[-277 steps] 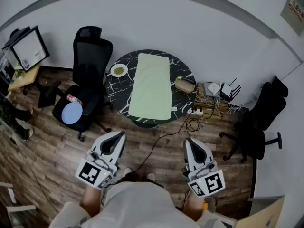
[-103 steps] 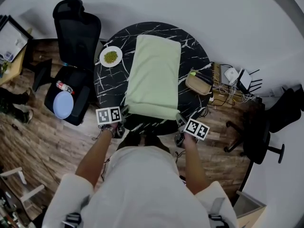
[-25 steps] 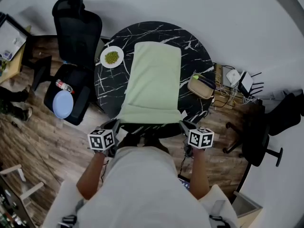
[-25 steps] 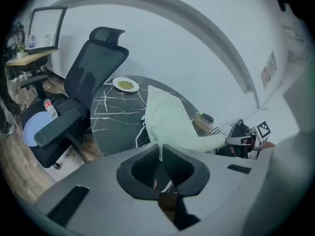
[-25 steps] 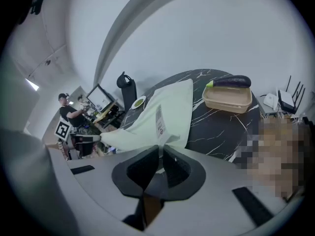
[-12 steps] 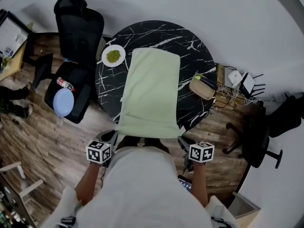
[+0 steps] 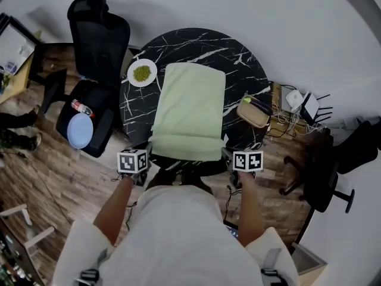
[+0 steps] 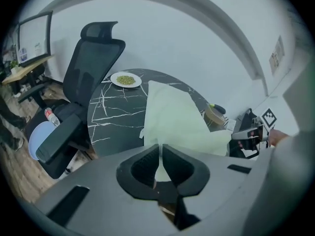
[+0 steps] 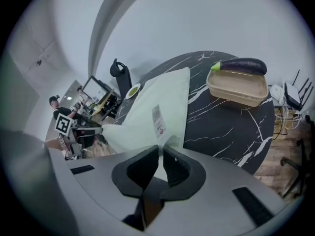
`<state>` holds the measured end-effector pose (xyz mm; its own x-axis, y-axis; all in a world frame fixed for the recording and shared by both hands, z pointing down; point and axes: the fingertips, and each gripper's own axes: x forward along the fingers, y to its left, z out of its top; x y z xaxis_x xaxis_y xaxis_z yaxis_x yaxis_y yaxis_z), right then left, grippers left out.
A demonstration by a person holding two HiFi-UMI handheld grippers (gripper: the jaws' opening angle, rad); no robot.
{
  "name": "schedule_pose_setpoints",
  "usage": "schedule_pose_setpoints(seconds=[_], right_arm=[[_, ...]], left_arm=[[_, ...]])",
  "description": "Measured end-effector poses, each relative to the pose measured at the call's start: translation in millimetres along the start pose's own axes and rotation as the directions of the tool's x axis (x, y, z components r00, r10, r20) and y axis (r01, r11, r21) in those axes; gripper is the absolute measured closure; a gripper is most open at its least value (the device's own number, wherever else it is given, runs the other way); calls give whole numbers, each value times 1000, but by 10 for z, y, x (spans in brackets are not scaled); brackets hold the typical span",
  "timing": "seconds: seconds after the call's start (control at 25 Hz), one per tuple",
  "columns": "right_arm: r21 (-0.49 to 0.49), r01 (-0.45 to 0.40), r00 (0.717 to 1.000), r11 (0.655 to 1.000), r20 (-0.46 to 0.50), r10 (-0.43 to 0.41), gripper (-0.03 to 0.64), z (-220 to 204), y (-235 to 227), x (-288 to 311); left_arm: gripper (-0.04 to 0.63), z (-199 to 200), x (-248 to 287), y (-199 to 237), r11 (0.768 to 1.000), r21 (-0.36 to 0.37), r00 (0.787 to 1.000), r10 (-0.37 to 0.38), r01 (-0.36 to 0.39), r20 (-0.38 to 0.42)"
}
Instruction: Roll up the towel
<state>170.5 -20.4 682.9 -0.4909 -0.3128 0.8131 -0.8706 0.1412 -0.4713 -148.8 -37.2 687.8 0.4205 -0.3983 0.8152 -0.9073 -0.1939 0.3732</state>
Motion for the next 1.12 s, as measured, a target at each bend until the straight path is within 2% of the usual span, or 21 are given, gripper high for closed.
schedule_pose_setpoints(seconds=[0.12, 0.24, 0.4, 0.52, 0.64, 0.76, 0.92, 1.12], right_arm=[[7, 30, 999, 1000, -10, -30, 597, 98, -76, 100], [-10, 18, 1000, 1000, 10, -18, 597, 83, 0, -16], [-26, -12, 999, 1000, -45, 11, 597, -327, 141, -256], [0, -26, 995, 1000, -97, 26, 597, -753, 226, -383], [38, -27, 994, 999, -105, 31, 595, -1051, 231, -418], [51, -12, 994, 999, -109, 18, 591, -1200, 209, -444], [41, -28, 997, 999, -69, 30, 586, -1056, 228, -447], [5, -33, 999, 999, -15, 33, 580, -639, 171, -374]], left_arm=[[577, 137, 163, 40, 1000, -29, 1000, 1, -1, -17], [577, 129, 49, -26, 1000, -9, 999, -29, 29, -21], [577, -292, -304, -163, 997, 16, 994, -72, 74, -82], [577, -722, -524, -267, 993, 76, 983, -83, 96, -162], [577, -971, -616, -324, 983, 137, 980, -95, 119, -173], [577, -1121, -613, -299, 981, 148, 978, -96, 124, -184], [577, -1035, -548, -252, 986, 120, 982, -91, 112, -166], [577, -666, -418, -182, 994, 27, 990, -100, 103, -101]])
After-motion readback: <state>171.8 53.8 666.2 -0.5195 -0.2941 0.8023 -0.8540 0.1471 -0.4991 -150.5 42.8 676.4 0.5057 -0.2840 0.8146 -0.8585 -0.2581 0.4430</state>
